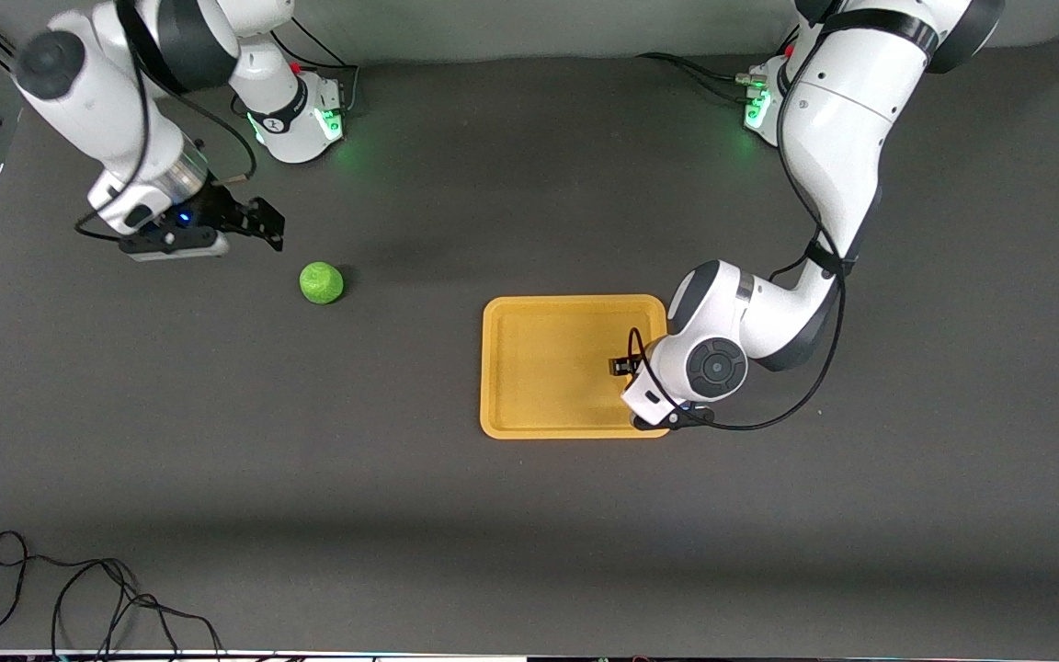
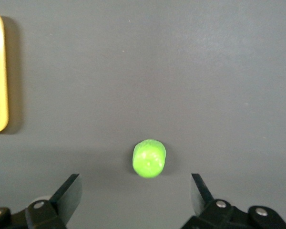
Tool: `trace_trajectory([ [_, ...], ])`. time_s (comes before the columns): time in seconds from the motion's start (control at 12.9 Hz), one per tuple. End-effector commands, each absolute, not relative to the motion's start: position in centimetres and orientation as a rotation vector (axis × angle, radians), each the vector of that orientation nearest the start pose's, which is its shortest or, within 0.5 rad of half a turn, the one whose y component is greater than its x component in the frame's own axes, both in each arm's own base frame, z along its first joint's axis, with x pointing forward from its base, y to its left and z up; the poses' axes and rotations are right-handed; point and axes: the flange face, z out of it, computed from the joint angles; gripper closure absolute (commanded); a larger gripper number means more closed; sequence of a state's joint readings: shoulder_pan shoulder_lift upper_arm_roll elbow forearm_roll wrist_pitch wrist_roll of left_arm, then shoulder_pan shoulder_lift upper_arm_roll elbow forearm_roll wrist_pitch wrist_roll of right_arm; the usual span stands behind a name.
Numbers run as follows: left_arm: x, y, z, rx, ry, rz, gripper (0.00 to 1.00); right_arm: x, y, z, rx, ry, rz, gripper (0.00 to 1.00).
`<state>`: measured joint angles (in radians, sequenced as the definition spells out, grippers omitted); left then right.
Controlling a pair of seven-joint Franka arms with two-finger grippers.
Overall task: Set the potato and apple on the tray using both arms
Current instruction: 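Place the potato on the tray while the right gripper reaches the apple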
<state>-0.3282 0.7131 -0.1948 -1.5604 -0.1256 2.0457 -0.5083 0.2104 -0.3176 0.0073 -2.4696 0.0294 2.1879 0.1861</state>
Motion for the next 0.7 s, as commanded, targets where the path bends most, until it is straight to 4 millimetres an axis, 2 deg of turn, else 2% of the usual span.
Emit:
trace_trajectory([
  [0.0,59.7,-32.3,25.1,-3.170,-0.157,0.479,0.00,42.8,11.7,35.7,-3.101,-0.008,-0.055,0.00],
  [0.08,59.8,-31.3,27.2,-3.154,-0.148,0.509,0.00,42.3,11.6,33.3,-3.100,0.008,-0.074,0.00],
  [0.15,60.5,-28.5,30.3,-3.141,-0.178,0.513,0.00,41.9,11.6,30.9,-3.099,0.009,-0.089,0.00],
  [0.23,61.2,-25.2,34.1,-3.142,-0.203,0.491,0.00,41.5,11.5,28.7,-3.101,0.009,-0.095,0.00],
  [0.31,61.3,-22.7,38.1,-3.154,-0.183,0.462,0.00,41.0,11.4,26.9,-3.102,0.006,-0.100,0.00],
  [0.54,60.3,-15.4,47.9,-3.115,-0.009,0.310,0.00,39.9,11.0,22.8,-3.111,0.012,-0.079,0.00],
  [0.62,59.8,-12.6,50.3,-3.119,0.058,0.281,0.00,39.7,10.9,22.0,-3.117,0.012,-0.050,0.00],
])
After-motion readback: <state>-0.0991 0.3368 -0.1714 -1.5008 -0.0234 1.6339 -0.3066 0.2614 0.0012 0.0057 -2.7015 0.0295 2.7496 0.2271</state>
